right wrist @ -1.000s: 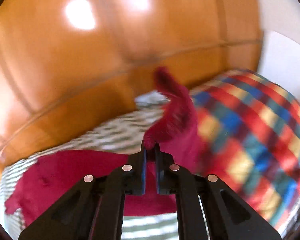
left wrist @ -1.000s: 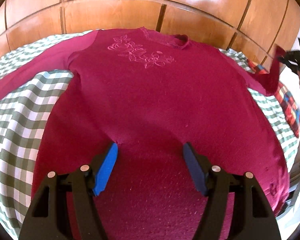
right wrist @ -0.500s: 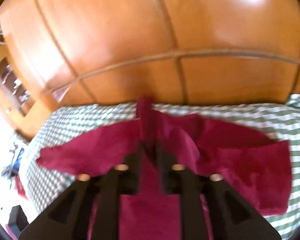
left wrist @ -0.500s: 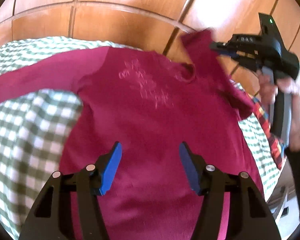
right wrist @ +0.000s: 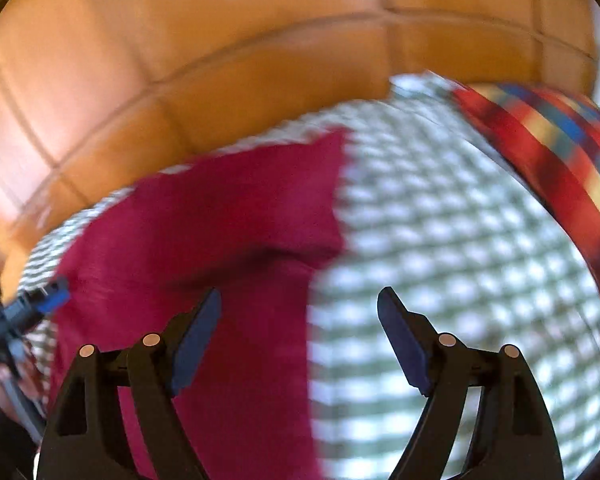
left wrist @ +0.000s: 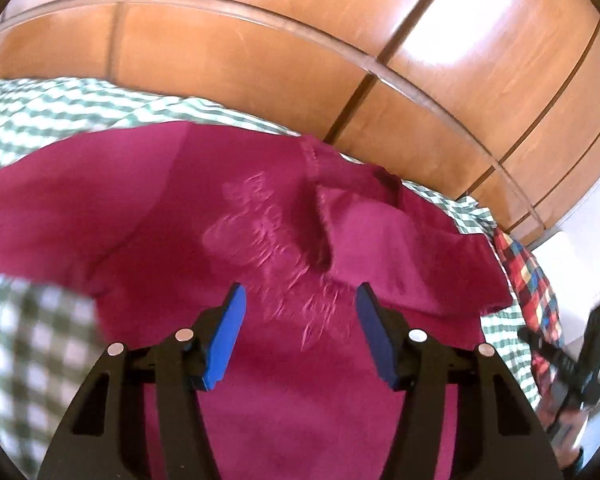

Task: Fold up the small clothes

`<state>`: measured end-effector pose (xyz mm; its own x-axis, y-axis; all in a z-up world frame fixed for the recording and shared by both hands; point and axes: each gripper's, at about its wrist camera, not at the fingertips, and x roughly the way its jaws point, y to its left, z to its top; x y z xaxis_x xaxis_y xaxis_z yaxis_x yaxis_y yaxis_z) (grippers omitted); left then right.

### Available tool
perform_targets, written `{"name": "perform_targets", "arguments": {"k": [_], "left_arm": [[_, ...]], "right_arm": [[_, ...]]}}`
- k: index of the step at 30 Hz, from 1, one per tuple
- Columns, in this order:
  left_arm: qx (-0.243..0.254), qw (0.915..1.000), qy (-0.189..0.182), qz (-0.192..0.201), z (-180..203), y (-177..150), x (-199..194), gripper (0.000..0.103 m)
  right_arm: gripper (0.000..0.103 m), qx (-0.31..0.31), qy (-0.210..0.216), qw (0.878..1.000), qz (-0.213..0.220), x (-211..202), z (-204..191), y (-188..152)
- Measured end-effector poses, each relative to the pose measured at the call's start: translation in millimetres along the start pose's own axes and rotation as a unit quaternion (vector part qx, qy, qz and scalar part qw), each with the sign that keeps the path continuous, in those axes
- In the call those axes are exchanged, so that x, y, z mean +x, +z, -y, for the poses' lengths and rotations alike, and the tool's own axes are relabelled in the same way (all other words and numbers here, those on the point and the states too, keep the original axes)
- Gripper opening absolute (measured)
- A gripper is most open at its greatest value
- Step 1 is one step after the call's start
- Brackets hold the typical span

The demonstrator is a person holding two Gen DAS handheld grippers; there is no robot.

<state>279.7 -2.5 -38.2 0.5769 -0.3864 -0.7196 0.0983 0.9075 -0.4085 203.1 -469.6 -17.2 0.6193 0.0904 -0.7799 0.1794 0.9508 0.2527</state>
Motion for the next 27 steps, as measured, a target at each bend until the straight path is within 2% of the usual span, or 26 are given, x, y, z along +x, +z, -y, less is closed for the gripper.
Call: {"name": "perform_targets", "arguments": {"k": [5,6,7,10,12,15,17,18,20,21,22,23,27], "left_arm": [[-0.006,0.9995,0.002,-0.032,18.5,16.6,44.7,0.056],[-0.004,0.9994,0.004,-0.035,22.4,18.6,51.3,0.05],[0.0,0.9992,0.003,-0.041,28.4,20.7,58.8,0.035],[0.02,0.9986,0.019,-0.045,41.0,26.2,69.0,0.01],[0.024,0.9991,0.015,-0.031,45.2,33.6,62.0,0.01],[0.011,0.9995,-0.012,0.027,42.6,49.9,23.7,0.009],[0.007,0.9978,-0.015,0.064,35.7,57.3,-3.0,0.008],[0.005,0.9971,-0.009,0.075,30.6,60.0,-11.6,0.008],[0.011,0.9952,0.032,0.092,16.2,63.1,-21.7,0.008],[0.013,0.9944,0.053,0.091,8.2,62.8,-20.3,0.008],[0.011,0.9948,0.059,0.082,-0.8,61.3,-18.1,0.008],[0.011,0.9958,0.069,0.06,-10.1,57.9,-6.7,0.008],[0.048,0.9922,0.113,0.022,-14.8,38.4,22.5,0.009]], "right_arm": [[0.079,0.017,-0.018,1.0,0.004,14.1,16.2,1.6],[0.079,0.016,-0.019,1.0,0.005,18.3,14.6,2.9],[0.079,0.015,-0.019,1.0,0.006,24.5,11.4,5.6],[0.079,0.016,-0.016,1.0,0.005,42.9,0.4,14.2],[0.079,0.018,-0.016,1.0,0.012,49.3,-9.3,21.9],[0.079,0.021,-0.015,0.999,0.029,49.6,-17.1,29.1],[0.078,0.015,-0.02,0.999,0.033,51.4,-22.5,30.1],[0.075,0.004,-0.028,0.999,0.025,56.0,-26.3,28.5],[0.071,-0.013,-0.036,0.999,0.009,62.7,-31.0,24.1],[0.07,-0.021,-0.04,0.999,0.0,65.4,-33.0,20.8],[0.07,-0.029,-0.047,0.998,-0.007,66.9,-34.2,17.2],[0.07,-0.034,-0.051,0.998,-0.011,65.8,-34.4,14.3],[0.07,-0.065,-0.069,0.995,-0.016,42.4,-38.0,7.2]]}}
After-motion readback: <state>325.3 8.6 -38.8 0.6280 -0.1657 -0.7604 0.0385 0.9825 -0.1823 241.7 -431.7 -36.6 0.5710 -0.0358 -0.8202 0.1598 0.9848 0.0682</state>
